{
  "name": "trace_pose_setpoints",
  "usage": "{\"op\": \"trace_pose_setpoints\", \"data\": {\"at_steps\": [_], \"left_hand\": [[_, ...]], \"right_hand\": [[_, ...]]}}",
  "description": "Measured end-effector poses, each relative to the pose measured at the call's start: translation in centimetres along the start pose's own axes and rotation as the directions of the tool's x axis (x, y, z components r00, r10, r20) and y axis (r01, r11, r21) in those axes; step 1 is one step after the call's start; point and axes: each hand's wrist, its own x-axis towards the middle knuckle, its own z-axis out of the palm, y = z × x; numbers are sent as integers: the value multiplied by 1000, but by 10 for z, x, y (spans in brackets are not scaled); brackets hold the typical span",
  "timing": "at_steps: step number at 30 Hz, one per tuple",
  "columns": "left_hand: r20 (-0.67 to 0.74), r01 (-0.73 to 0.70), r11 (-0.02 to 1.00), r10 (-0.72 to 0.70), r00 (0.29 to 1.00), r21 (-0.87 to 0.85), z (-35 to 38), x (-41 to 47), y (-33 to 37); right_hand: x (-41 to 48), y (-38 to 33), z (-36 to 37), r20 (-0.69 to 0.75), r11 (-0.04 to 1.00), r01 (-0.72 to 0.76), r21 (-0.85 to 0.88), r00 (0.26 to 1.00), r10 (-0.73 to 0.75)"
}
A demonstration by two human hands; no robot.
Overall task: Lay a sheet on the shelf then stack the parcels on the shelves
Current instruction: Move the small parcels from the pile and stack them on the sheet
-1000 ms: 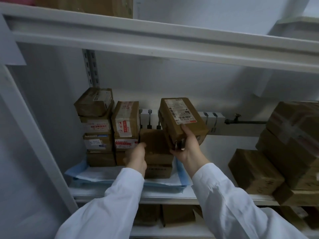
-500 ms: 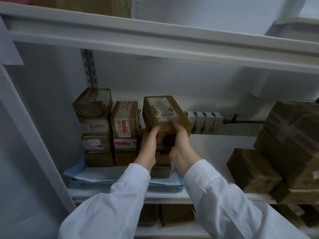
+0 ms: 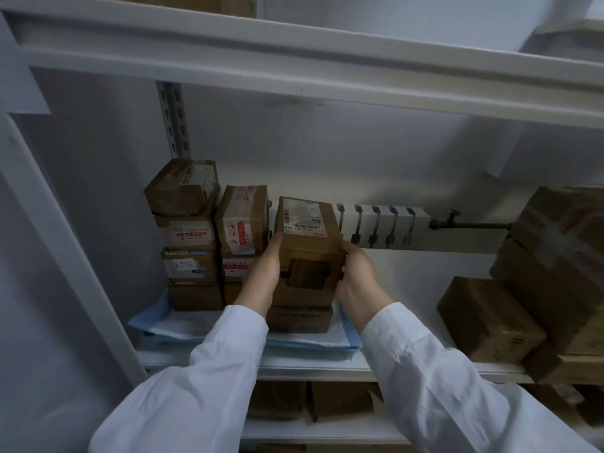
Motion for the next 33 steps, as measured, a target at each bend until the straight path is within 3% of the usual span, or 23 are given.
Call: {"op": "trace_pose_setpoints", "data": {"at_steps": [5, 11, 17, 22, 28, 30, 33], "left_hand": [[-48, -46, 997, 49, 998, 56, -5, 7, -3], [-126, -247, 967, 253, 959, 61, -6, -10, 3], [-260, -498, 867, 488, 834, 29, -7, -16, 11], [-208, -667, 737, 639, 741, -112, 6, -25, 17], [-88, -842, 524, 839, 536, -130, 33, -44, 18], [45, -835, 520, 852, 521, -180, 51, -54, 19], [216, -755, 617, 787, 578, -224, 87, -68, 11]], "right_hand": [[-5, 1, 5, 16, 1000, -6, -21, 1000, 7], [-4, 4, 9, -8, 1000, 10, -8, 1000, -10], [-10, -3, 6, -34, 998, 1, 56, 999, 1], [-9, -6, 0, -83, 998, 15, 58, 996, -11], [-4, -11, -26, -127, 995, 54, 84, 991, -43], [2, -18, -41, -121, 993, 60, 102, 992, -47], [12, -34, -70, -136, 989, 43, 145, 990, -23]]}}
